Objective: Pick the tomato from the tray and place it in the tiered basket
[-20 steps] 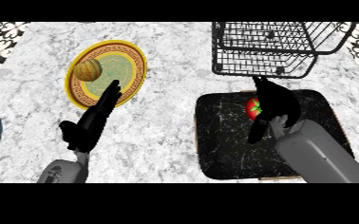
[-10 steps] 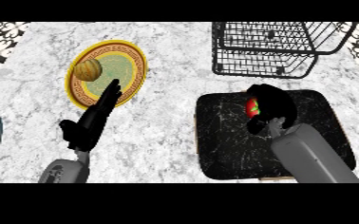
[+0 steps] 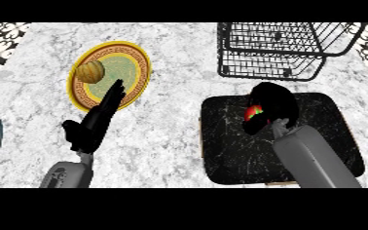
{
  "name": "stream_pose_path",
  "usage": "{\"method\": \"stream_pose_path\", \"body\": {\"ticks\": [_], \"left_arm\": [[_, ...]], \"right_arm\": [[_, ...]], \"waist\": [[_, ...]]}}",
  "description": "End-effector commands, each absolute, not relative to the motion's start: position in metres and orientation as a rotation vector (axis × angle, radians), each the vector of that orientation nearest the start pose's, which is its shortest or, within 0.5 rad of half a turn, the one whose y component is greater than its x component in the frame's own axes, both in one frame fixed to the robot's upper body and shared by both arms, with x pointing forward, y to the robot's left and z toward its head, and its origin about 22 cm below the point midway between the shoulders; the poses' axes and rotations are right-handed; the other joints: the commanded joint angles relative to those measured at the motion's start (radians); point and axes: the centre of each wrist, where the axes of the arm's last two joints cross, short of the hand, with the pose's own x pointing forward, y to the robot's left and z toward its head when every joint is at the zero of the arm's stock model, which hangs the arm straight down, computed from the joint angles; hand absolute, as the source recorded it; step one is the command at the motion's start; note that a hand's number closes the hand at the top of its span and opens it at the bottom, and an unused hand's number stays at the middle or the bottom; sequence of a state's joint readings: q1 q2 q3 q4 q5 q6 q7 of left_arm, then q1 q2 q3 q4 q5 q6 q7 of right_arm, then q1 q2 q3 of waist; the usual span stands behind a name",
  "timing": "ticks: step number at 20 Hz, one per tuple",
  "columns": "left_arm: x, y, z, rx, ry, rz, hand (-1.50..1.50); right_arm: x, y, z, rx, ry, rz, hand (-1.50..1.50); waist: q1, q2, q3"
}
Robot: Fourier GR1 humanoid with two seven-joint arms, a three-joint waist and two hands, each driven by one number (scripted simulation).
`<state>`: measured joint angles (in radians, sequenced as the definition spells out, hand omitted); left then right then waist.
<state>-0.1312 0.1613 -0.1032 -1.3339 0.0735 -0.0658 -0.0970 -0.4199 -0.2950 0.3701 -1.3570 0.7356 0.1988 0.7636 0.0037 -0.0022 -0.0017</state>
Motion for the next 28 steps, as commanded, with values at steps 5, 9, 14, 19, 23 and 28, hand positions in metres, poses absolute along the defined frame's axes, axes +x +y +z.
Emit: {"method": "stream_pose_path", "body": {"ticks": [5, 9, 14, 19, 23, 28], "left_arm": [[0.265, 0.240, -0.022, -0.068, -1.534, -0.198, 0.00], [0.266, 0.241, -0.021, -0.079, -1.546, -0.227, 0.00], [0.270, 0.218, -0.021, -0.094, -1.546, -0.241, 0.00], [0.268, 0.234, -0.018, -0.080, -1.547, -0.234, 0.00], [0.260, 0.226, -0.025, -0.098, -1.549, -0.234, 0.00], [0.280, 0.223, -0.011, -0.099, -1.530, -0.258, 0.00]], "right_arm": [[0.312, -0.396, 0.102, -0.978, -0.883, 1.061, 1.50], [0.292, -0.478, 0.119, -1.025, -0.943, 1.043, 1.50], [0.300, -0.511, 0.138, -0.972, -1.203, 0.823, 1.50], [0.298, -0.534, 0.185, -0.780, -1.494, 0.667, 1.50], [0.321, -0.522, 0.230, -0.789, -1.577, 0.686, 1.50], [0.353, -0.482, 0.293, -0.751, -1.599, 0.700, 1.50]], "waist": [[-0.031, 0.014, 0.009], [0.006, 0.017, 0.008], [0.024, 0.014, 0.007], [0.008, 0.006, 0.004], [0.023, 0.007, 0.002], [0.021, 0.007, 0.001]]}}
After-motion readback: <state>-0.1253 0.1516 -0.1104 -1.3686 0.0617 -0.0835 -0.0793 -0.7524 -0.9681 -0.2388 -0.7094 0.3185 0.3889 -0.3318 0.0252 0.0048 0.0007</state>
